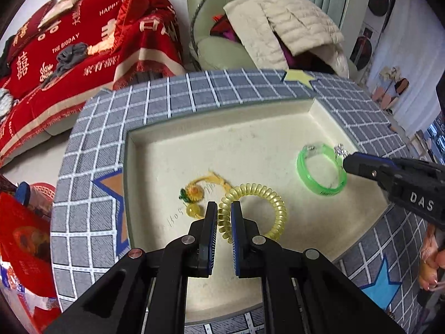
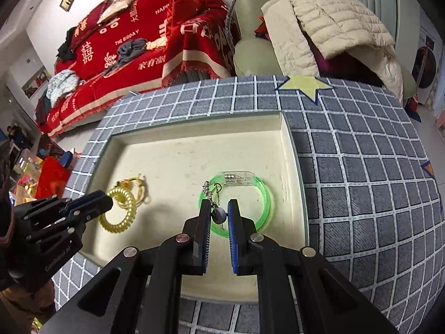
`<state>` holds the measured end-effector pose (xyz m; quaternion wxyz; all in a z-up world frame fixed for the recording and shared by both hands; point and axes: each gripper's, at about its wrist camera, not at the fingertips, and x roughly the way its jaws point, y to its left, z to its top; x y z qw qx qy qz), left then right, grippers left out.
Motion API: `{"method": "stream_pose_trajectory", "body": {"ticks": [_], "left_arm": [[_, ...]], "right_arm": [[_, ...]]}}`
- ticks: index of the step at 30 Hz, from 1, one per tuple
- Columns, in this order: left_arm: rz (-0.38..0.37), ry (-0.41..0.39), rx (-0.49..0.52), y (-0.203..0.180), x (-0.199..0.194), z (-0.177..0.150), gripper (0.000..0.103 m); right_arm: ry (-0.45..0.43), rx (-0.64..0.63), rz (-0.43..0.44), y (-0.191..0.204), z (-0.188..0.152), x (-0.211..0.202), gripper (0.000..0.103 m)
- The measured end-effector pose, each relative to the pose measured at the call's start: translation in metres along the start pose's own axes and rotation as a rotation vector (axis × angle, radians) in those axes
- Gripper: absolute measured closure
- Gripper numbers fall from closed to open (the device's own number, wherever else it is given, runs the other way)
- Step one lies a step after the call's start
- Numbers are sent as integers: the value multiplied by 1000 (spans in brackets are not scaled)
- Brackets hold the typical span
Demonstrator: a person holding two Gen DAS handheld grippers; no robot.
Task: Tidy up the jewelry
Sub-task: 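Grasp the yellow coil hair tie with the left gripper while the right grasps the silver earring, then lower both items into the tray and open both grippers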
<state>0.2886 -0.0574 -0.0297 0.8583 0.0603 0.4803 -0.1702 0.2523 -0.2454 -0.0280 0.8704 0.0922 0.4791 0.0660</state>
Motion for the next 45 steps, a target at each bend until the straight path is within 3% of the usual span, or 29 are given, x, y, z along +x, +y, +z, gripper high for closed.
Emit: {"method": "stream_pose_trajectory", "body": {"ticks": [10, 17, 22, 24, 27, 34, 45], "left_arm": [[39, 59, -2, 1, 29, -7, 72], [165, -3, 40, -6, 37, -3, 72], [195, -37, 53, -9, 36, -5, 72], [192, -45, 45, -7, 35, -7, 72], [164, -60, 23, -4, 32, -10, 72], [163, -62, -2, -1, 30, -11, 71], [149, -76, -3, -5, 26, -11, 71]], "right_arm": [[57, 17, -24, -7, -1, 37, 90], [36, 12, -88, -10, 0, 48, 90], [23, 2, -102, -7, -2, 47, 88], [27, 10, -95, -7, -2, 46, 84], [-3, 39, -60, -9, -3, 37, 56], [-61, 58, -34, -8, -3, 16, 49], [-96, 85, -9, -9, -11, -8, 47]]}}
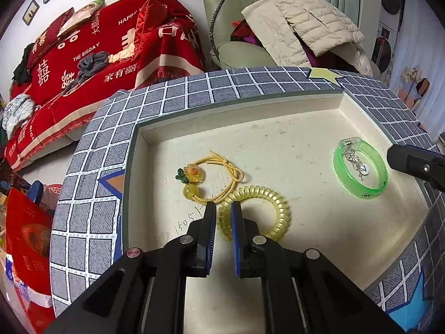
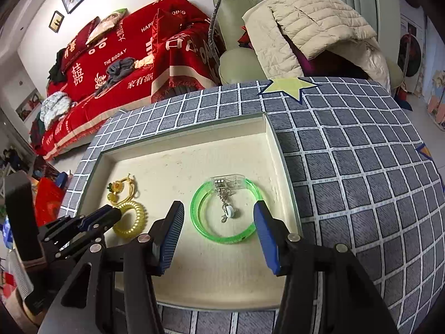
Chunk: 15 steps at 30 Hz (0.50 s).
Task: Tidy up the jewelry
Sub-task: 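Lower both items into the tray and open both grippers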
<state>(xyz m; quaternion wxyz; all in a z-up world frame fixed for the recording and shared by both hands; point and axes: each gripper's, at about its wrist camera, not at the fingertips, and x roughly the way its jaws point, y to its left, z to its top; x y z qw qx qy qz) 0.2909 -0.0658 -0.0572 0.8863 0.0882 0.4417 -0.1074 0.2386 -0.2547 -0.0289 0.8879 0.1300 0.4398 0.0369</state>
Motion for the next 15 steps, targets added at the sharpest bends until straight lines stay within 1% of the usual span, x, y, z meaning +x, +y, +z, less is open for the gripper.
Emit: {"method": "stream_pose_trajectory", "body": {"ticks": [3, 9, 10, 11, 12, 13, 15], "left_arm": [[9, -8, 13, -1, -2, 1, 71], [-3, -27, -1, 2, -13, 1, 71], [-6, -31, -3, 2, -15, 1, 54], [-9, -31, -2, 2, -17, 1, 26], [4, -30, -9, 3, -20, 1, 0], [18, -68, -16, 4, -25, 0, 0], [29, -85, -5, 3, -29, 0, 0]], "right_arm": [[-3, -1, 3, 0, -3, -5, 47], [-4, 11, 2, -2, -8, -13, 47], [-4, 11, -4, -3, -10, -15, 47], [-3, 12, -6, -3, -11, -16, 47], [-2, 12, -7, -3, -12, -17, 47], [-1, 12, -9, -3, -13, -19, 45], [-7, 10, -11, -3, -16, -23, 38]]}}
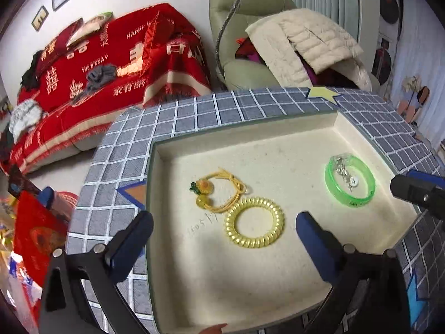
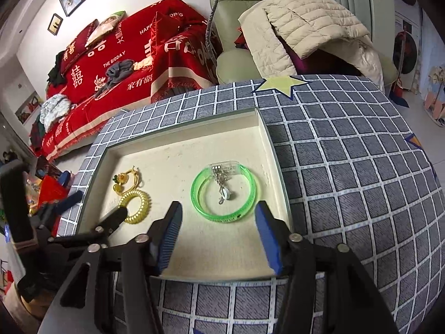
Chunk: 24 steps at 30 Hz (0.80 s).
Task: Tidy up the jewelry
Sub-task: 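Lower both items into the tray and open both grippers, then withdraw both grippers from the tray toward the remaining jewelry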
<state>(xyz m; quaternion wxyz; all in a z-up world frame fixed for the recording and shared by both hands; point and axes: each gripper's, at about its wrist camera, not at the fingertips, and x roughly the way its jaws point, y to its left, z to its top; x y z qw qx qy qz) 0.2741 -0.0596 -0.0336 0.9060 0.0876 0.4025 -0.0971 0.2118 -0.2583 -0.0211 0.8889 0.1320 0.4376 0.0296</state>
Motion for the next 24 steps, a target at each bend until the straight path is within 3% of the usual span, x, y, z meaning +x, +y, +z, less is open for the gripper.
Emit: {"method": "stream_pose_trajectory", "body": {"ticks": [4, 5, 9, 15, 24], "left_arm": [[5, -19, -2, 0, -10, -1, 0], [5, -23, -3, 0, -13, -3, 0], [11, -33, -5, -1, -29, -7, 0], [16, -45, -24, 5, -53, -22, 0], [18, -29, -37, 16, -79, -52, 0]], "right_arm": [[-32, -4, 1, 3, -5, -14, 21], [-46, -2, 6, 4, -6, -18, 21], [-116, 15, 30, 5, -14, -38, 1], [-171, 6, 40, 9, -27, -60, 0], [-127, -7, 46, 15, -47, -76, 0]]}}
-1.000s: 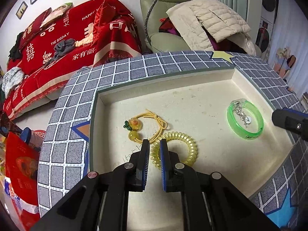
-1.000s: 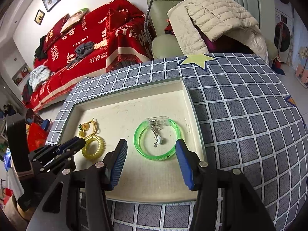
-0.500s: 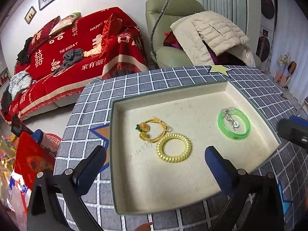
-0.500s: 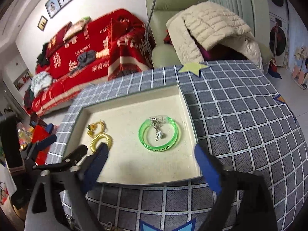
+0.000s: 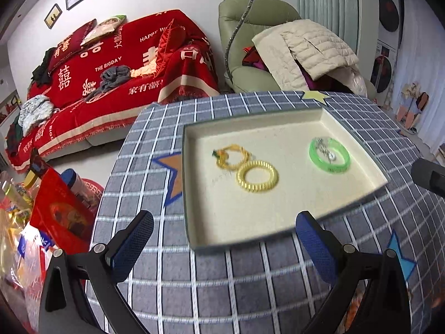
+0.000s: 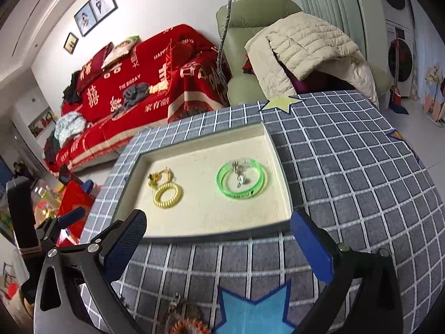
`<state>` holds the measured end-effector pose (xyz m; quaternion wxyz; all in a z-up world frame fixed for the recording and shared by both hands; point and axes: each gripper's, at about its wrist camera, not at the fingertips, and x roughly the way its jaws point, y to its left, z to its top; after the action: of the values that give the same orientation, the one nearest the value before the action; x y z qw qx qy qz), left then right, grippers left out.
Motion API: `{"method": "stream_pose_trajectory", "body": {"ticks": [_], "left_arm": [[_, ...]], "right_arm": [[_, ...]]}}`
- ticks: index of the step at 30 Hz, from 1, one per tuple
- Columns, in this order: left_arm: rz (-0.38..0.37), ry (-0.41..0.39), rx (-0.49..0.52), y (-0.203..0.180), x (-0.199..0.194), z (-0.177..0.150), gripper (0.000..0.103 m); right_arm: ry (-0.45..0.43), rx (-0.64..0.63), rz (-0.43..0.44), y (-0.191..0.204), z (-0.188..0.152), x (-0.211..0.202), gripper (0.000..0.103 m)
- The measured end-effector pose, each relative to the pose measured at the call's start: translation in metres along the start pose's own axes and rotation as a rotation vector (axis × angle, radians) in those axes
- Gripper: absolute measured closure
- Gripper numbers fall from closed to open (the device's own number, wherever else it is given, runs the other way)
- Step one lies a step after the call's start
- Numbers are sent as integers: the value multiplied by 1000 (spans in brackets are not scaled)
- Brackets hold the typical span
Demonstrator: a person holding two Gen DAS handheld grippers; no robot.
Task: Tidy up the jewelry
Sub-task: 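Withdraw both grippers from the tray toward the remaining jewelry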
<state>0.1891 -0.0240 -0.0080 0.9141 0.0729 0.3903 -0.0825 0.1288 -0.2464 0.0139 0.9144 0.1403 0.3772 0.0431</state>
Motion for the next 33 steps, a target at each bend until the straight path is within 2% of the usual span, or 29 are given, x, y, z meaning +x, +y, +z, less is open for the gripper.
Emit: {"method": "stream_pose_trajectory", "body": {"ticks": [8, 14, 20, 26, 33], "left_arm": [[33, 5, -48, 21, -27, -38, 0], [27, 22, -94, 35, -36, -62, 0], [22, 66, -87, 36, -44, -92, 0], [11, 73, -60, 33, -53, -116, 0], [54, 77, -20, 45, -53, -124, 0]], "right_arm": [[49, -16, 3, 4, -24, -11, 0], [107, -2, 9, 0, -53, -12, 0], [149, -11, -1, -2, -81, -18, 0], [175, -39, -25, -2, -109, -27, 0], [172, -57, -70, -8, -128, -40, 0]]}}
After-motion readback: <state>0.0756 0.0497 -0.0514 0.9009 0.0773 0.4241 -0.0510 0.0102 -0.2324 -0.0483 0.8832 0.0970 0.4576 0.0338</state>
